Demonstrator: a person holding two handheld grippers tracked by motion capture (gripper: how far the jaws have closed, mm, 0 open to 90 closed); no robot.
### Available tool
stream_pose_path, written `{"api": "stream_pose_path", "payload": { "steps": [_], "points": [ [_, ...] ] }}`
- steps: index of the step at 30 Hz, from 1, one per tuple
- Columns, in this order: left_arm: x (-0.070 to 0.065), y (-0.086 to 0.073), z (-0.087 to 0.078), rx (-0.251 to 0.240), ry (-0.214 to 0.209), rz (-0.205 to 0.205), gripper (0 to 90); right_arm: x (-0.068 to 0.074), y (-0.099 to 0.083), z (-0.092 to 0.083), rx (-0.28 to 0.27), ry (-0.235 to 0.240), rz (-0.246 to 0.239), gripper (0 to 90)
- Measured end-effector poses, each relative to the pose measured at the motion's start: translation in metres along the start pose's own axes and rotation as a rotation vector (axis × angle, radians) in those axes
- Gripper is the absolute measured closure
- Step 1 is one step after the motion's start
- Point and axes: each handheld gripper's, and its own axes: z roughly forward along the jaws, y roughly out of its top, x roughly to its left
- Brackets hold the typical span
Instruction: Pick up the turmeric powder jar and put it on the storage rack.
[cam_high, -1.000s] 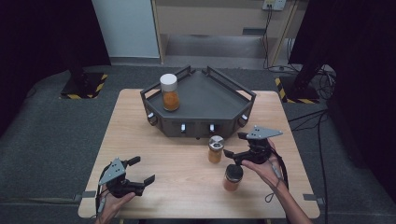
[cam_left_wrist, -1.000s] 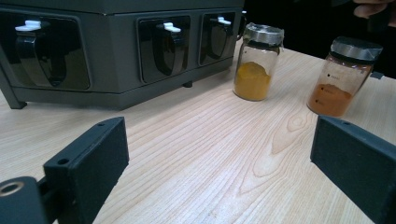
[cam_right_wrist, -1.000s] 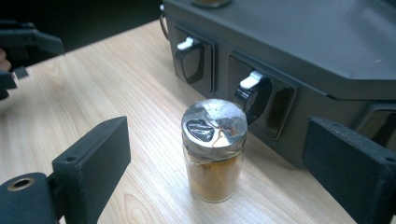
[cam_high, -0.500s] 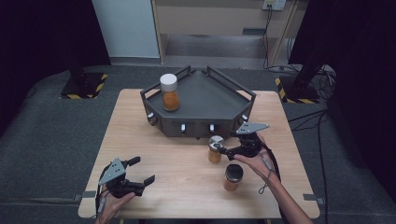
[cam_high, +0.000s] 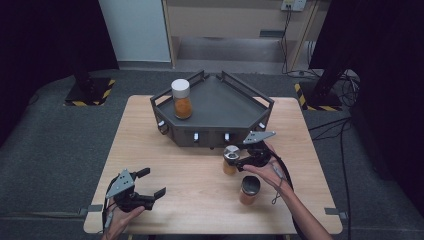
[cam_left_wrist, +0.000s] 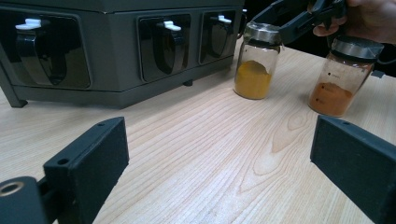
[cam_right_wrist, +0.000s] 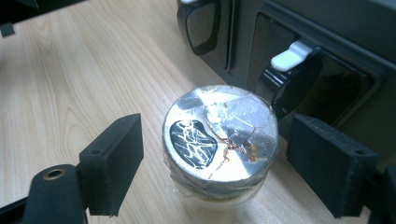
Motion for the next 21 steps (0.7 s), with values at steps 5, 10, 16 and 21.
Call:
{"api": "stream_pose_path", "payload": {
  "steps": [5, 10, 16, 21],
  "points": [
    [0.000, 0.000, 0.000, -0.001, 0.001, 0.001, 3.4, -0.004, 0.003, 0.005, 0.021, 0.009, -0.010, 23.4],
    [0.000, 0.000, -0.001, -0.001, 0.002, 0.001, 3.5, -0.007, 0.006, 0.014, 0.044, 0.019, -0.019, 27.6],
    [0.000, 0.000, -0.001, -0.002, 0.002, 0.000, 3.4, -0.009, 0.005, 0.018, 0.051, 0.023, -0.022, 31.4],
    [0.000, 0.000, 0.000, 0.001, 0.001, 0.002, 3.4, -0.004, 0.004, 0.015, 0.026, 0.011, -0.052, 34.1]
  ]
}}
